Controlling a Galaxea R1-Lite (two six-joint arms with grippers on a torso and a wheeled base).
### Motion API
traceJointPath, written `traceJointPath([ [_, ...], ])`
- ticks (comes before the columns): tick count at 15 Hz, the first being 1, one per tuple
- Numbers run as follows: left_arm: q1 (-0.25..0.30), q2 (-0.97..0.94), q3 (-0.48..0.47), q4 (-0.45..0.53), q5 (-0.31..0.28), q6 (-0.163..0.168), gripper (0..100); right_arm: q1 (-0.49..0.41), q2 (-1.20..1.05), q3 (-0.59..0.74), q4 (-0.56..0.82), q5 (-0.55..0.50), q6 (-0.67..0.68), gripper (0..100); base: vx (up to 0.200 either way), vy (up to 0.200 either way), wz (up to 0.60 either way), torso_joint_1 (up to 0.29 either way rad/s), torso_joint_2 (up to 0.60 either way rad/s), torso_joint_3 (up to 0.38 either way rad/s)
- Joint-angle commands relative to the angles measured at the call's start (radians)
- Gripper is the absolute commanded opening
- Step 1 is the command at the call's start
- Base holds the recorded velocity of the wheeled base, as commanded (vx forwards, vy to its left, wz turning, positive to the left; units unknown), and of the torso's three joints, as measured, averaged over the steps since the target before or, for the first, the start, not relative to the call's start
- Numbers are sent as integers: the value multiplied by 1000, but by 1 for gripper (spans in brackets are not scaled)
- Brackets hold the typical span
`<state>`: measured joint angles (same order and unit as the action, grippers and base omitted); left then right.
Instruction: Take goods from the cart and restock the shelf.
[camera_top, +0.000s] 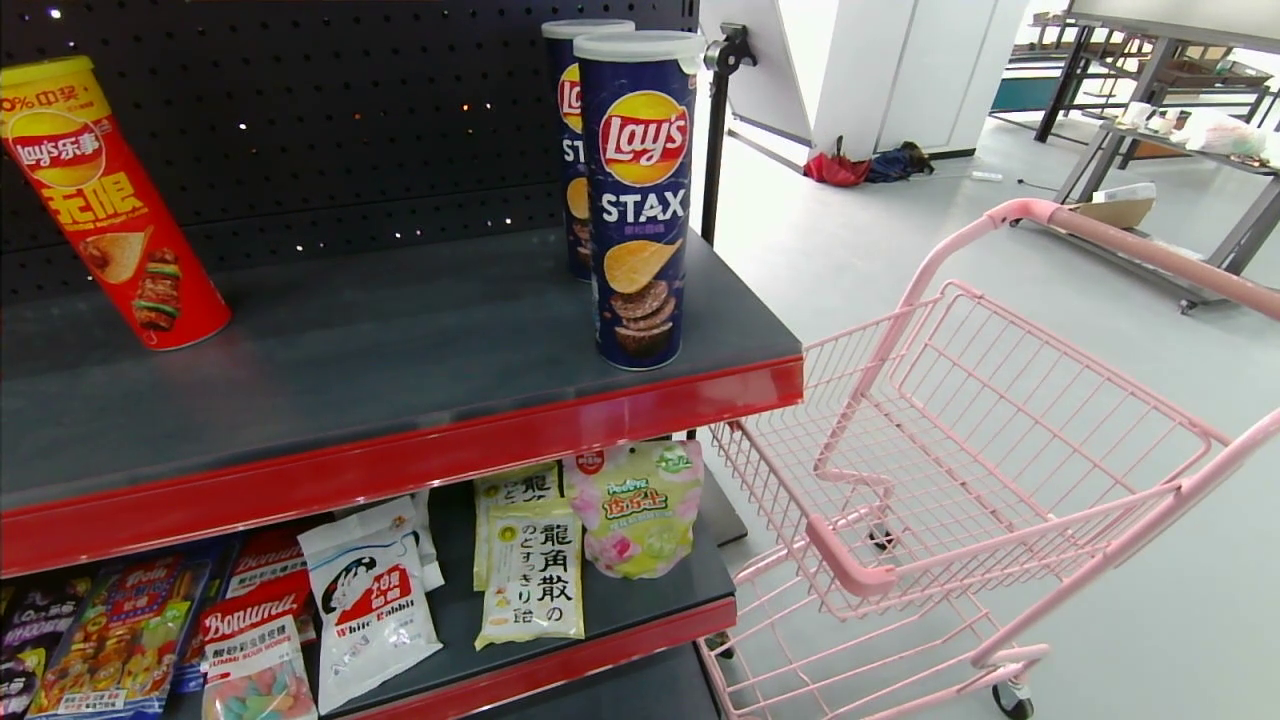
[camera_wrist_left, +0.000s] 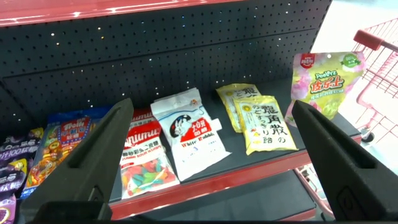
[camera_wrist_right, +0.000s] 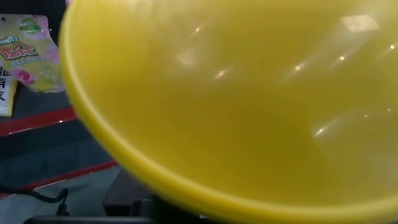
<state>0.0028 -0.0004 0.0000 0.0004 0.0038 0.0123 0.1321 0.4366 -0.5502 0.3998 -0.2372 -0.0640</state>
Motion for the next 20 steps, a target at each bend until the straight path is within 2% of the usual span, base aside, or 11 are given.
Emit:
traceJointPath([
  [1, 0, 0, 0, 0, 1, 0, 100, 1, -6, 1, 1, -1, 0, 0, 0, 0, 0, 0, 0, 0],
  [8, 0, 0, 0, 0, 1, 0, 100, 4, -33, 33, -1, -1, -22, 0, 0, 0, 0, 11, -34, -23],
  [20, 0, 0, 0, 1, 1, 0, 100, 7, 7, 24, -12, 4, -40, 0, 0, 0, 0, 190, -518, -329],
])
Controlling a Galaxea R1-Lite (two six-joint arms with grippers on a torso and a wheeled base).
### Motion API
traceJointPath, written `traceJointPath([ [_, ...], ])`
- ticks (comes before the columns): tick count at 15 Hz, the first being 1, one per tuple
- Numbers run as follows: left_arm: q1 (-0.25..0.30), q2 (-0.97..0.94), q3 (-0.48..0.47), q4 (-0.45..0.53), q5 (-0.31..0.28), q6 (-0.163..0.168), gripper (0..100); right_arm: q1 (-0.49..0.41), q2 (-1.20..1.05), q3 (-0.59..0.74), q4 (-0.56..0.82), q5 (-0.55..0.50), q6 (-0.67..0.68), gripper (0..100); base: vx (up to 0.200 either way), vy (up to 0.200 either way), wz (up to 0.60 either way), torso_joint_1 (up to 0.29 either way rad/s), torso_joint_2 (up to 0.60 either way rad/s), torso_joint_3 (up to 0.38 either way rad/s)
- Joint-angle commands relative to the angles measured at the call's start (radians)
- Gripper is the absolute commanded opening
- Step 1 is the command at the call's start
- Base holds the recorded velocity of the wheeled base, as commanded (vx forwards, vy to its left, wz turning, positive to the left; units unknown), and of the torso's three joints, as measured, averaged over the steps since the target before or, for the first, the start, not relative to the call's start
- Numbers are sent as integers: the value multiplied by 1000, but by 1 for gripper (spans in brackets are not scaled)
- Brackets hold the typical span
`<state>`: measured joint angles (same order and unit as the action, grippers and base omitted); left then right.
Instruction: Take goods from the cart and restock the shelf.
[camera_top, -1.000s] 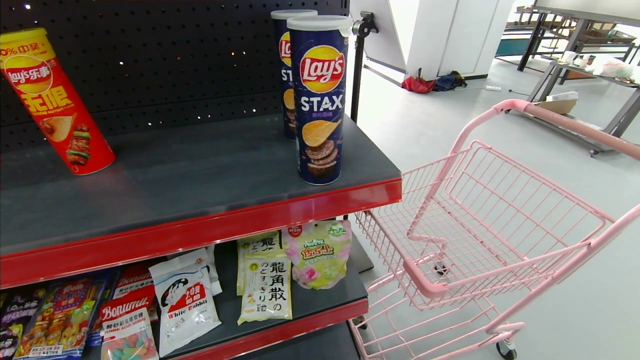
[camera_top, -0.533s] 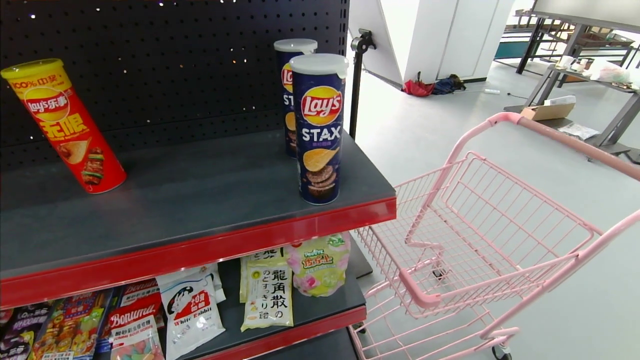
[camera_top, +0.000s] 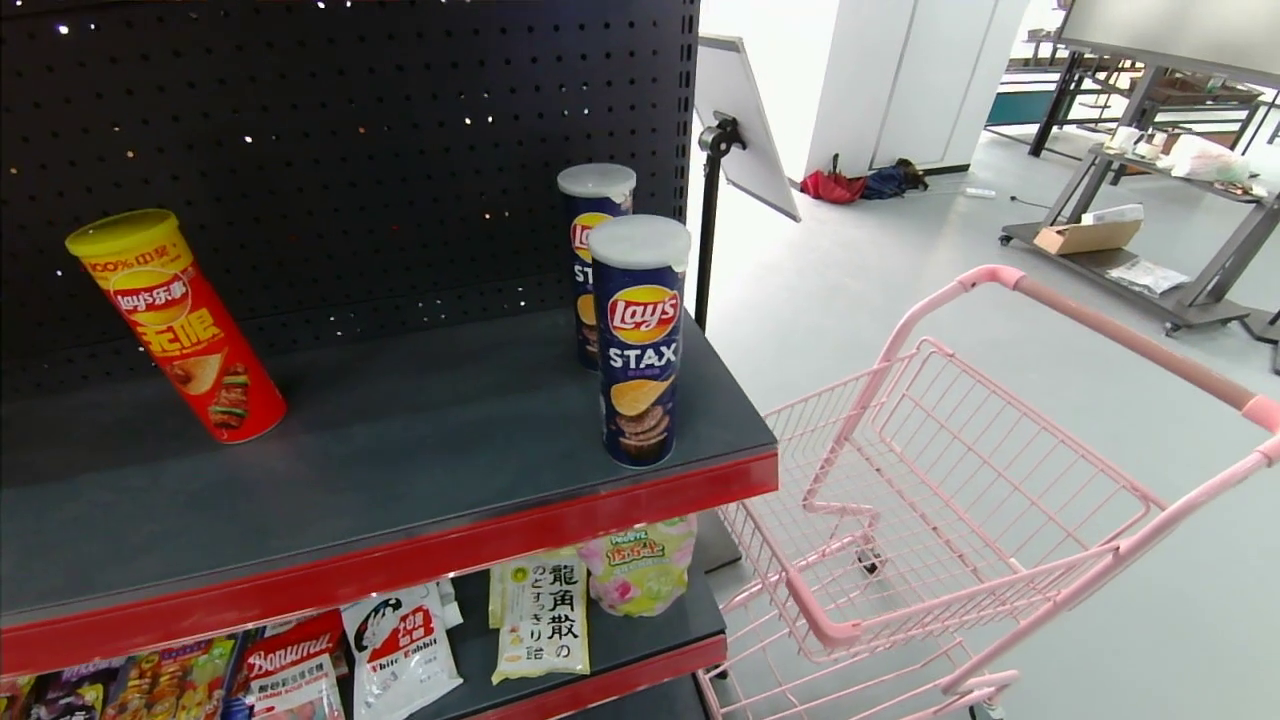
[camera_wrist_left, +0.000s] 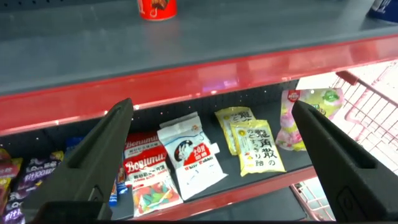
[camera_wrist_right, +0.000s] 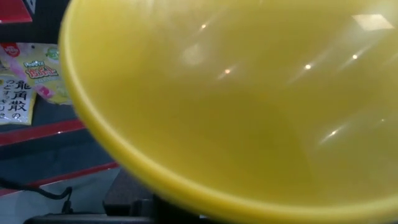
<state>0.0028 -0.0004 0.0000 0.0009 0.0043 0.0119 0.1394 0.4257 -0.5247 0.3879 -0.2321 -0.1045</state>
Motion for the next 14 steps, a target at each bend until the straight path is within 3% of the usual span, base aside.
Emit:
traceJointPath([
  [1, 0, 0, 0, -1, 0, 0, 100, 0, 22, -3, -1, 0, 0, 0, 0, 0, 0, 168, -408, -242],
  [8, 0, 0, 0, 1, 0, 0, 100, -6, 61, 8, -52, -4, -21, 0, 0, 0, 0, 131, -313, -186],
  [14, 0, 0, 0, 1, 0, 0, 100, -6, 45, 41, -63, -4, -29, 0, 0, 0, 600, 11, -9, -4],
])
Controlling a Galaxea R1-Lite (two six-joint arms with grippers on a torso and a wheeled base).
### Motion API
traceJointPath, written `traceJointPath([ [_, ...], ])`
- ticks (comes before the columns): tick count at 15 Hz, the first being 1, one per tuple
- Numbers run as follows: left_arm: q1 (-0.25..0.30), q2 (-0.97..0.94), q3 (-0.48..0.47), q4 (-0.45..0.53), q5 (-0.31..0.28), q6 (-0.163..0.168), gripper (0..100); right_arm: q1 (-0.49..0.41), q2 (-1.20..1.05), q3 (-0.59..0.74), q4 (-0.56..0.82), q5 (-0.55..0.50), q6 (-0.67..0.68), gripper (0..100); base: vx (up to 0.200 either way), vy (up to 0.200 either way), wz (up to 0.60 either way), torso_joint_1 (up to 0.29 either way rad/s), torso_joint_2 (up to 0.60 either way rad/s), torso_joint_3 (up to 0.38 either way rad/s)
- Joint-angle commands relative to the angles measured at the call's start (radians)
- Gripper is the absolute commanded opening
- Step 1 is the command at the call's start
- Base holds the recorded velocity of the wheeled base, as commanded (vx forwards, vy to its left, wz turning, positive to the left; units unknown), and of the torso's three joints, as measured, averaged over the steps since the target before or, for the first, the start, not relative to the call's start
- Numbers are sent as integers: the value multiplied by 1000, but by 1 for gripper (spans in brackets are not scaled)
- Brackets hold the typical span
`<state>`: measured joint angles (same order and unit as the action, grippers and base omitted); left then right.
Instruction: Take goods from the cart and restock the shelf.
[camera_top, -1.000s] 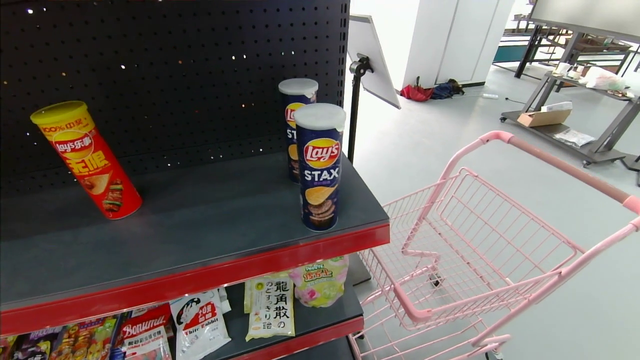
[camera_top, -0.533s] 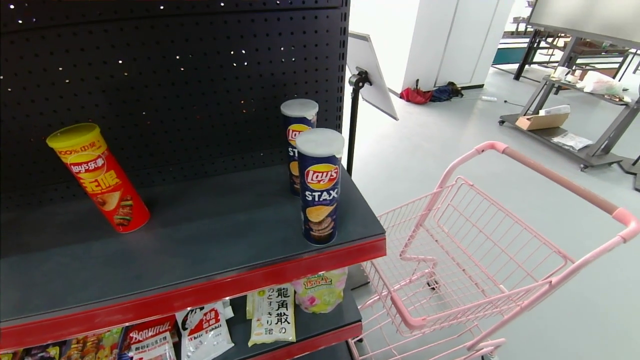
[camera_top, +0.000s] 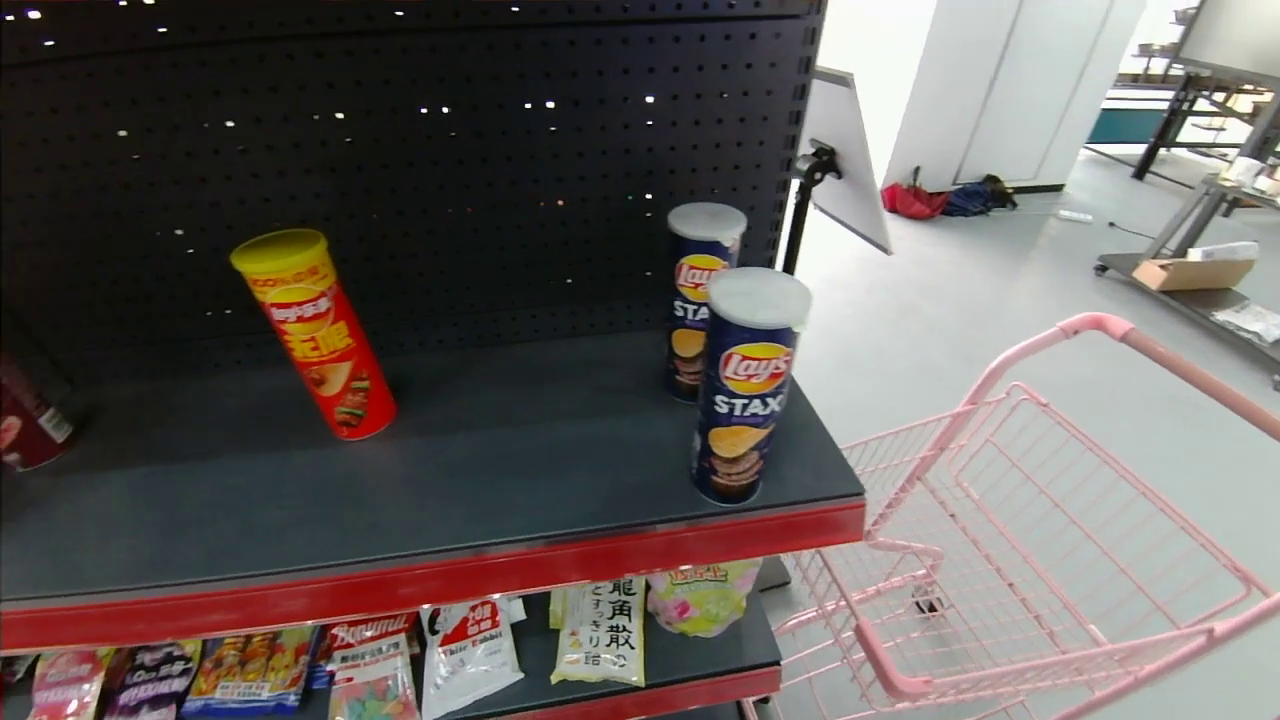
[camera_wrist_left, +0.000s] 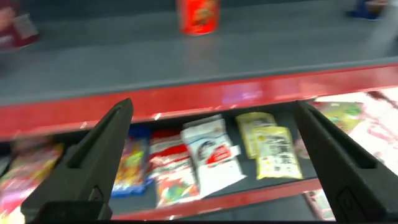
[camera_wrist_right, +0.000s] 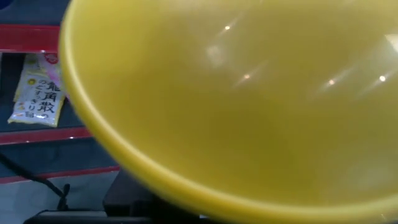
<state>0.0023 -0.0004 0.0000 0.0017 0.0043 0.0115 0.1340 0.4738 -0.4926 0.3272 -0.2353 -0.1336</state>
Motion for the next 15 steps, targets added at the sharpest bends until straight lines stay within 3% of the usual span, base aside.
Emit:
traceJointPath([
  [1, 1, 0, 0, 0, 0, 1, 100, -2, -6, 25, -17, -1, -1, 0, 0, 0, 0, 0, 0, 0],
  [7, 1, 0, 0, 0, 0, 1, 100, 10, -202, 138, -43, 21, 17, 0, 0, 0, 0, 0, 0, 0],
  [15, 1, 0, 0, 0, -1, 1, 100, 16, -265, 193, -42, 41, 16, 0, 0, 200, 0, -1, -1, 3],
])
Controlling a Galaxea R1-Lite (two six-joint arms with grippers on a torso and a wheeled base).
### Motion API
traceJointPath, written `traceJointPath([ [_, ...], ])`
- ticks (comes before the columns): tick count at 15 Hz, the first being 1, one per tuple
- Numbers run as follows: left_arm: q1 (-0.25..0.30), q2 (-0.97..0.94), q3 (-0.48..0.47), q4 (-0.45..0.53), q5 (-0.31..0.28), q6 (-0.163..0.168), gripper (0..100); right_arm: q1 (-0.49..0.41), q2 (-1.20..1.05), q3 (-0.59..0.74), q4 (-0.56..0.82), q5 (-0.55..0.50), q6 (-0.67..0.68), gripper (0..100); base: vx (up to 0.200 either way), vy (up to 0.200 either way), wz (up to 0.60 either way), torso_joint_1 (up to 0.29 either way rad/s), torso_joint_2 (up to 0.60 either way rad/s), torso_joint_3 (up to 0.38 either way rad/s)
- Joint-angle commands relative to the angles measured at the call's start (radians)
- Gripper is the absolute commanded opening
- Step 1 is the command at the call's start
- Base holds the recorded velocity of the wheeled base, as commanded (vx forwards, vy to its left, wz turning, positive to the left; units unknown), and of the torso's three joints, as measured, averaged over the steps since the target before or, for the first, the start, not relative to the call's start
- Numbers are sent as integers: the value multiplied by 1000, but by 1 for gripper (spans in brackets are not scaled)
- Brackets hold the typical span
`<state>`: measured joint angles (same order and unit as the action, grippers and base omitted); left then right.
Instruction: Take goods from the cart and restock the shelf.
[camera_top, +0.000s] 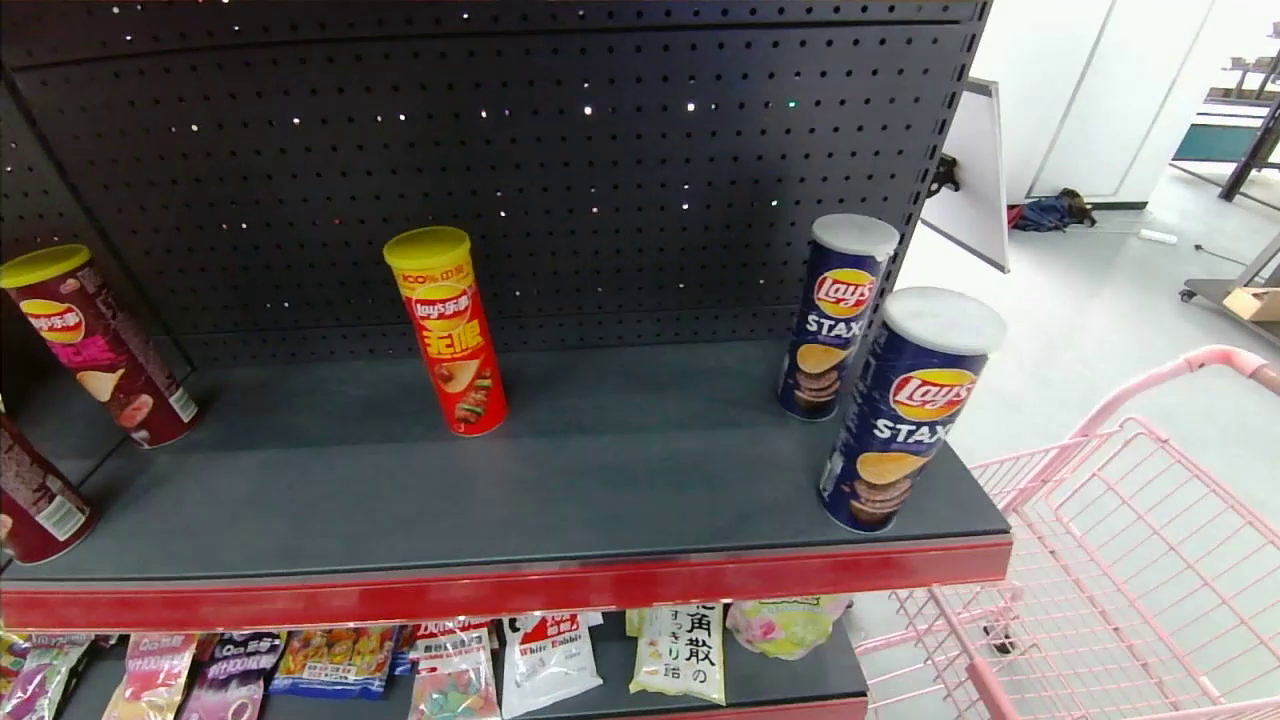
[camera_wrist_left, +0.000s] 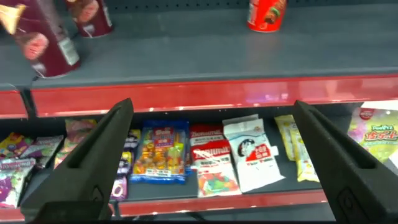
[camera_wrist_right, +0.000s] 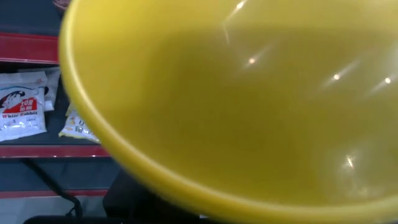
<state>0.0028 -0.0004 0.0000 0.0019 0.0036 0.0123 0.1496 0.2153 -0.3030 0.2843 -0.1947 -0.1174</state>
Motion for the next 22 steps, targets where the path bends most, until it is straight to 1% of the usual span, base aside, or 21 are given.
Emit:
traceJointPath([
  [1, 0, 0, 0, 0, 1, 0, 100, 1, -5, 4, 1, 0, -1, 0, 0, 200, 0, 2, 2, 2],
  [12, 0, 0, 0, 0, -1, 0, 100, 1, -8, -1, 0, 0, -2, 0, 0, 200, 0, 4, 1, 2],
  [13, 0, 0, 0, 0, 1, 0, 100, 1, -11, -1, 0, 0, -2, 0, 0, 0, 0, 0, 0, 0],
  [15, 0, 0, 0, 0, -1, 0, 100, 30, -36, 2, 0, 40, -13, 0, 0, 0, 0, 0, 0, 0],
  [17, 0, 0, 0, 0, -1, 1, 100, 38, -50, 4, 0, 40, -42, 0, 0, 0, 0, 0, 0, 0],
  [19, -1, 3, 0, 0, -1, 1, 100, 33, -50, 4, 0, 38, -42, 0, 0, 0, 0, 0, 0, 0],
  [20, -1, 76, 0, 0, -1, 1, 100, 33, -54, 12, 0, 43, -42, 0, 0, 0, 0, 0, 0, 0],
  [21, -7, 143, 0, -2, -4, 17, 100, 35, -60, 30, -7, 43, -41, 0, 0, 0, 0, 0, 0, 0],
  [22, -33, 137, -2, -5, -28, 61, 100, 35, -59, 33, -22, 46, -33, 0, 0, 0, 0, 0, 0, 0],
])
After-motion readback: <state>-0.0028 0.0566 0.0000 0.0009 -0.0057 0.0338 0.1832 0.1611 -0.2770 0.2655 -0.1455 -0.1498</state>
